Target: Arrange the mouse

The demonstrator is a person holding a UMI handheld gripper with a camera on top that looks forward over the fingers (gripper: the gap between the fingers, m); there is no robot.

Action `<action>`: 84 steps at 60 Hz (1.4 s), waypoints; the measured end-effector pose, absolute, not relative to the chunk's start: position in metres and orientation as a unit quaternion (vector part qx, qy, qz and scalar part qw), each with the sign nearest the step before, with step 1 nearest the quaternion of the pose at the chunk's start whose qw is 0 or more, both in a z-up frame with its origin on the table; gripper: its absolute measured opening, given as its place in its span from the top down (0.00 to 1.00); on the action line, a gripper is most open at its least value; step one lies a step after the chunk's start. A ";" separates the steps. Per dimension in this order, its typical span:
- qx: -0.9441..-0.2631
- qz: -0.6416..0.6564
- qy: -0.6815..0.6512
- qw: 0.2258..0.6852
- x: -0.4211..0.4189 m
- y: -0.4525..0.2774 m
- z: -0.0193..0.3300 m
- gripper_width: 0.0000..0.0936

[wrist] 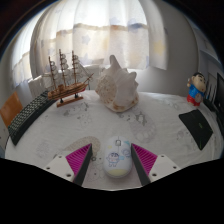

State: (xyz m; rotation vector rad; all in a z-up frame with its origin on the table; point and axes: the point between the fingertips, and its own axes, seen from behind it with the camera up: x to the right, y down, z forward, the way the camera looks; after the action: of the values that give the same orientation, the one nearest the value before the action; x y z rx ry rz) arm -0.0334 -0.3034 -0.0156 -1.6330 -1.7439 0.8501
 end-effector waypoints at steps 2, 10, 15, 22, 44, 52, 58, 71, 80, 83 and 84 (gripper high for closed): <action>-0.614 0.318 -0.657 0.301 -0.034 -0.302 -0.016 0.23; -0.611 0.312 -0.656 0.314 -0.038 -0.294 -0.016 0.50; -0.601 0.315 -0.663 0.316 -0.039 -0.293 -0.010 0.52; -0.604 0.331 -0.653 0.315 -0.041 -0.281 0.027 0.54; -0.613 0.330 -0.595 0.401 -0.097 -0.062 0.167 0.59; -0.630 0.297 -0.586 0.414 -0.123 0.050 0.123 0.59; -0.649 0.277 -0.597 0.382 -0.129 0.100 0.059 0.59; -0.659 0.279 -0.611 0.337 -0.123 0.129 -0.015 0.48; -0.662 0.279 -0.621 0.313 -0.105 0.130 0.010 0.13; -0.663 0.281 -0.621 0.311 -0.091 0.129 0.032 0.09; -0.662 0.282 -0.621 0.309 -0.086 0.128 0.040 0.08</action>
State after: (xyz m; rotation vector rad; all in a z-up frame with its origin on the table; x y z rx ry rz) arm -0.0859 0.1279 0.0403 -1.7502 -1.6410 0.7454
